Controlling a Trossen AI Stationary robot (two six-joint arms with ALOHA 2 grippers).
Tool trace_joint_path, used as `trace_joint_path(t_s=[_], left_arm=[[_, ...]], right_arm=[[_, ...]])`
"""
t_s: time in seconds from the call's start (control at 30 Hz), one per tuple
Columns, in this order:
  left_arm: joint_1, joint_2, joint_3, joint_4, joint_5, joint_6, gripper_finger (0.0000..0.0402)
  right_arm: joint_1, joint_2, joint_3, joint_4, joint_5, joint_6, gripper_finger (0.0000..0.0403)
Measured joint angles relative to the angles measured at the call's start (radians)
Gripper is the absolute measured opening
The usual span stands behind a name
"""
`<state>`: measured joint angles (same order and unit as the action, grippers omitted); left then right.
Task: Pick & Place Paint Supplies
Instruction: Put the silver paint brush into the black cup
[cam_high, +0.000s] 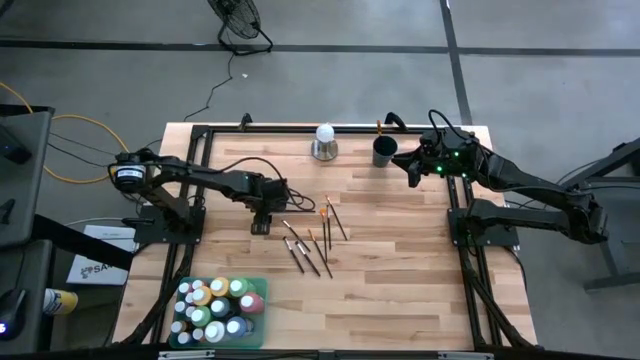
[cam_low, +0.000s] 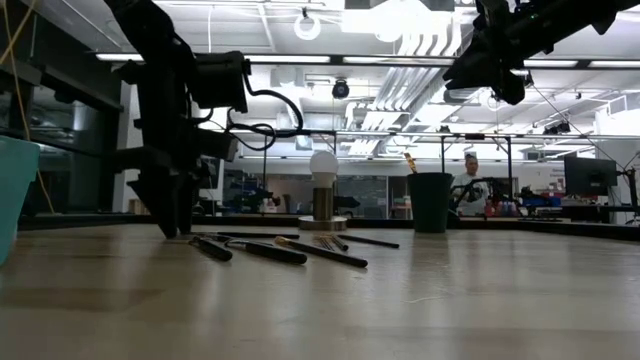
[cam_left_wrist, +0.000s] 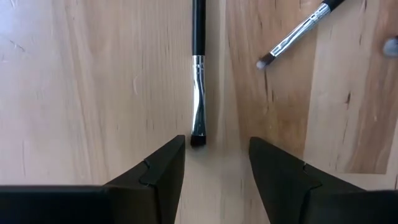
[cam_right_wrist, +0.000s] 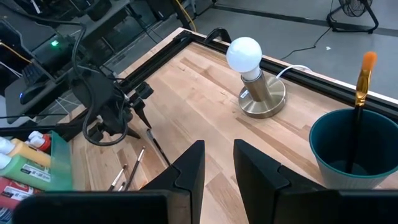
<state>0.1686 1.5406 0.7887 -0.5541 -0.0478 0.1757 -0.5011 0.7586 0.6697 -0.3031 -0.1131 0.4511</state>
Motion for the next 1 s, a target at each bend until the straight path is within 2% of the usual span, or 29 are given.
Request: trace_joint_path(t_s=[0.13, 0.33, 0.5, 1.0], left_arm=[[0.039, 0.001, 0.0, 0.0, 0.039, -0.008, 0.0153], [0.106, 0.002, 0.0, 0.002, 0.049, -0.006, 0.0082], [0.105, 0.002, 0.0, 0.0, 0.043, 0.031, 0.004], [0.1, 0.002, 0.0, -0.001, 0.076, 0.08, 0.0001]], right_arm=[[0.0, 0.0, 0.0, 0.0, 0.0, -0.003, 0.008], [0.0, 0.0, 0.0, 0.0, -0.001, -0.003, 0.008], [0.0, 0.0, 0.0, 0.0, -0.001, -0.003, 0.008], [0.0, 0.0, 0.0, 0.0, -0.002, 0.001, 0.008]])
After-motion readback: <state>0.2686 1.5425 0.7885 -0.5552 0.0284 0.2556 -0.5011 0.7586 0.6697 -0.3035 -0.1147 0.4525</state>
